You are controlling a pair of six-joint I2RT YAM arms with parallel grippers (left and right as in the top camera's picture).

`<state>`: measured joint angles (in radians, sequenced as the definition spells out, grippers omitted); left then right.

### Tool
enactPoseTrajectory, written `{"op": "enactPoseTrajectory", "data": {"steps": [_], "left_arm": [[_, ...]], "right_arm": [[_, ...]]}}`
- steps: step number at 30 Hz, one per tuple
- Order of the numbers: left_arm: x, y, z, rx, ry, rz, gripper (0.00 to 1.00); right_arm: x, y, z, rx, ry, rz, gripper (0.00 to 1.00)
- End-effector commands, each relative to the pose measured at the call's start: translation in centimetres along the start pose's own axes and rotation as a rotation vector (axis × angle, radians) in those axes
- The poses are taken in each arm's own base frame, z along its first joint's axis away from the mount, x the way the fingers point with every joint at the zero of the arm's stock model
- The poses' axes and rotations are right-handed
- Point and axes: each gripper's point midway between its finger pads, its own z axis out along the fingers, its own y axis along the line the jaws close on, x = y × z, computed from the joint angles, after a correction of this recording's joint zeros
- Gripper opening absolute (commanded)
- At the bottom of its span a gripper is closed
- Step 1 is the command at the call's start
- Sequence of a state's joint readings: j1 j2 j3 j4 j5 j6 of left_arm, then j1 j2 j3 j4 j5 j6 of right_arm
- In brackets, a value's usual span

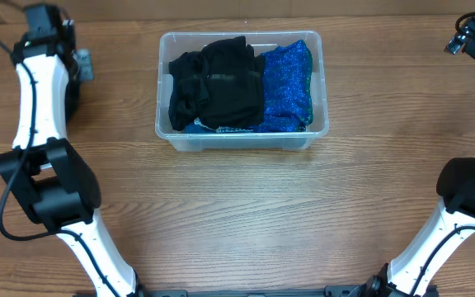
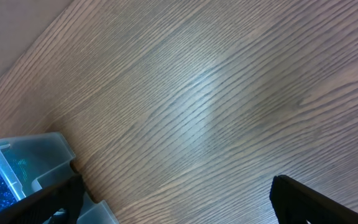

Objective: Pack container
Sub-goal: 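Carry the last black garment into the container and release it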

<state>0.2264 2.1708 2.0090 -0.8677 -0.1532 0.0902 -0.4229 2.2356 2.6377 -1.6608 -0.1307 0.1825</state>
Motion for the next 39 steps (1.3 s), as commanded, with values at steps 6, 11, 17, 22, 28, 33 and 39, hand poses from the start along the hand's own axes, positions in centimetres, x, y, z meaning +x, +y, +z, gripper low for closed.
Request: {"op": "enactPoseTrajectory", "data": {"steps": [6, 11, 17, 22, 28, 33, 39], "left_arm": [[-9.4, -9.0, -15.7, 0.059, -0.408, 0.419, 0.04], [-11.9, -12.3, -22.2, 0.046, -0.595, 0.594, 0.04], [-12.0, -17.4, -25.4, 0.078, -0.7, 0.79, 0.04], [-11.1, -20.6, -26.4, 0.12, -0.729, 0.878, 0.04], [-9.8, -21.6, -26.2, 0.178, -0.712, 0.955, 0.04], [-9.7, -21.8, -26.1, 0.175, -0.719, 0.997, 0.04], [-9.5, -21.1, -24.2, 0.199, -0.683, 1.007, 0.04]], "right_arm": [[-0.5, 0.6, -2.3, -0.018, -0.063, -0.011, 1.0], [-0.5, 0.6, -2.3, -0.018, -0.063, -0.011, 1.0], [-0.5, 0.6, -2.3, -0.018, -0.064, -0.011, 1.0], [-0.5, 0.6, -2.3, -0.018, -0.064, -0.011, 1.0], [-0.5, 0.6, -2.3, -0.018, -0.064, -0.011, 1.0], [-0.5, 0.6, -2.3, -0.018, -0.064, -0.011, 1.0], [-0.5, 0.6, -2.3, -0.018, -0.063, -0.011, 1.0]]}}
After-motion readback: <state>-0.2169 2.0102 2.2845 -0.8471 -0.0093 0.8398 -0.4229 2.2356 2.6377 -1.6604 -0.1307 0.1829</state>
